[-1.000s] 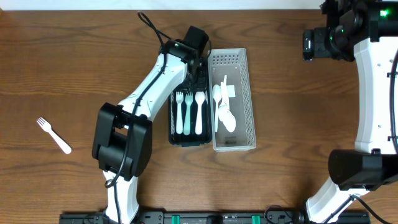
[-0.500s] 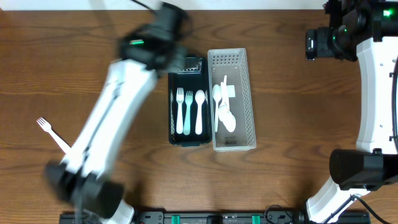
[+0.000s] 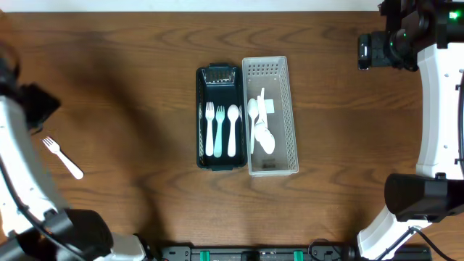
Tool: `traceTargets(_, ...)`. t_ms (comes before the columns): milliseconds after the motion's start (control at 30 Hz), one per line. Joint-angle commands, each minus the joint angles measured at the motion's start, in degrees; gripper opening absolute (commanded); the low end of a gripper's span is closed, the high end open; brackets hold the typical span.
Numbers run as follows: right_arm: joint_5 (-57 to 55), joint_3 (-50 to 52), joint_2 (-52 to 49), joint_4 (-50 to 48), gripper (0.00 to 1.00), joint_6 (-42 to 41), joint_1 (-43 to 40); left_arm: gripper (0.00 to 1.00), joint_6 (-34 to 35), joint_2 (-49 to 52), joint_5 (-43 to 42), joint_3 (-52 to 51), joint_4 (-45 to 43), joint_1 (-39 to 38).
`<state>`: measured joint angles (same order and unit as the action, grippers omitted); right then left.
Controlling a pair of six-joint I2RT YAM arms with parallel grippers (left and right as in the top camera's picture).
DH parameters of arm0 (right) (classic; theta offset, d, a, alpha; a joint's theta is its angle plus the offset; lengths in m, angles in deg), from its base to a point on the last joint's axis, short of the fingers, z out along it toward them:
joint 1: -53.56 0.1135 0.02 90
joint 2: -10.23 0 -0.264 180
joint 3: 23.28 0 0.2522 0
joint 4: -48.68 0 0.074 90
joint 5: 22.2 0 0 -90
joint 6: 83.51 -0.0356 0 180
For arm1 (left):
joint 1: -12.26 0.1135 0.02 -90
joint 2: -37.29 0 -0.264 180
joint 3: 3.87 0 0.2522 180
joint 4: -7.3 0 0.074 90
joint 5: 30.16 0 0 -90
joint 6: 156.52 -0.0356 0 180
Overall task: Pack container
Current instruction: 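Move the left gripper to the last white fork and grasp it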
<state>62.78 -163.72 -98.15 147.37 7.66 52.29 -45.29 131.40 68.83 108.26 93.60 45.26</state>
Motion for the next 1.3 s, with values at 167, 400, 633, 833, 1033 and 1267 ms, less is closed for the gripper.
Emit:
traceTargets(167, -0.74, 0.0, -0.39, -0.07, 0.92, 1.05, -0.24, 0.91, -1.2, 6.27, -4.57, -11.96, -8.63, 8.7)
traceTargets(400, -0.52, 0.0, -0.39, 0.31, 0.92, 1.03, -0.15, 0.92, -6.08, 13.57, -4.74, -15.13, -16.11, 8.79)
traceTargets(633, -0.52, 0.0, -0.39, 1.05, 0.92, 0.98, -0.15, 0.92, -16.13, 19.71, -10.21, -15.13, -22.77, 8.79)
traceTargets(833, -0.55, 0.0, -0.39, 1.2, 0.92, 0.59, -0.15, 0.92, -21.59, 23.54, -16.15, -15.13, -25.38, 8.79)
traceTargets(1033, -0.55, 0.0, -0.39, 1.27, 0.92, 0.57, -0.15, 0.92, -21.66, 26.8, -16.13, -15.15, -26.84, 8.79)
traceTargets(1267, -0.57, 0.0, -0.39, 1.27, 0.92, -0.5, -0.15, 0.92, -21.64, 29.66, -16.13, -15.17, -27.65, 8.79)
